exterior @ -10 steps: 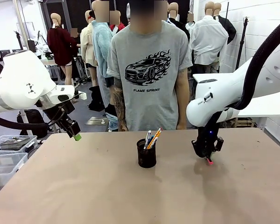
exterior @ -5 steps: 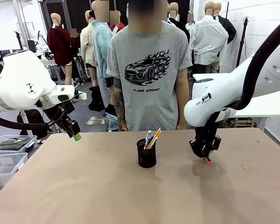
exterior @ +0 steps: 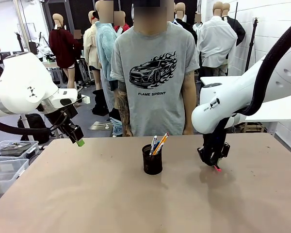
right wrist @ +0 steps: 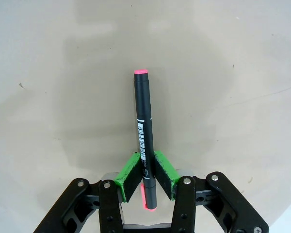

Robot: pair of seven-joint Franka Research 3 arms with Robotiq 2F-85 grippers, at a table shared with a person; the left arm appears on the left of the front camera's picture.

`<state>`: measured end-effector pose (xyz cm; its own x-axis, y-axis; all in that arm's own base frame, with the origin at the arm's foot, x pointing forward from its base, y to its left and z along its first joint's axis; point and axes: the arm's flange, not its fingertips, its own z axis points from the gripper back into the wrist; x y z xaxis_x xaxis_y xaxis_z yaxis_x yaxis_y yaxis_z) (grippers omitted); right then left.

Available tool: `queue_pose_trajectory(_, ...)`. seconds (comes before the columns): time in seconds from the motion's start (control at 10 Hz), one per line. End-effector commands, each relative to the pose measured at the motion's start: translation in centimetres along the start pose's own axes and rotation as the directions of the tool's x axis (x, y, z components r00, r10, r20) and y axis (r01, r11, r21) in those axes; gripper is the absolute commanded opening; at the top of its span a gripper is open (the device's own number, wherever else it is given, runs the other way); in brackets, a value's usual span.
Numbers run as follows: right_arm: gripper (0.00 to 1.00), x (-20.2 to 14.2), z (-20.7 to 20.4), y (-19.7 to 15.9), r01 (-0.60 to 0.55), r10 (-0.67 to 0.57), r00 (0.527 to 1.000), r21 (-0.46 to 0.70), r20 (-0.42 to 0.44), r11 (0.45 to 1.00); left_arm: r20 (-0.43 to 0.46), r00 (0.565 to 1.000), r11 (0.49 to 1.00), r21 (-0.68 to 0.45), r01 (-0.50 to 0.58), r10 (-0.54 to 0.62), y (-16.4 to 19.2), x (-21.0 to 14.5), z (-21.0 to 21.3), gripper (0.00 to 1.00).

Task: Place the pens into the pen holder.
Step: Pick up a writing instrument from the table and place it into the Pen holder.

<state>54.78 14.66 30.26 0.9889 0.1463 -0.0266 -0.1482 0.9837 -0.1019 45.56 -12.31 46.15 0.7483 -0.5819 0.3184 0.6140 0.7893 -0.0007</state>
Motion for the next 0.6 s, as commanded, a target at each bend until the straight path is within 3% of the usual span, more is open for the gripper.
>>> queue_pose_trajectory(0.0,0.32,-0.3,-0.36,-0.14,-0.017,0.016,1.0,0.012,0.019,1.0,0.005,1.0,1.0,-0.002,0.025,-0.025,0.34,-0.15,0.02,0.46)
queue_pose_trajectory(0.5,0.32,-0.23,-0.34,-0.1,-0.016,0.015,0.999,0.019,0.028,1.0,0.005,1.0,1.0,-0.002,0.025,-0.025,0.34,-0.15,0.02,0.46)
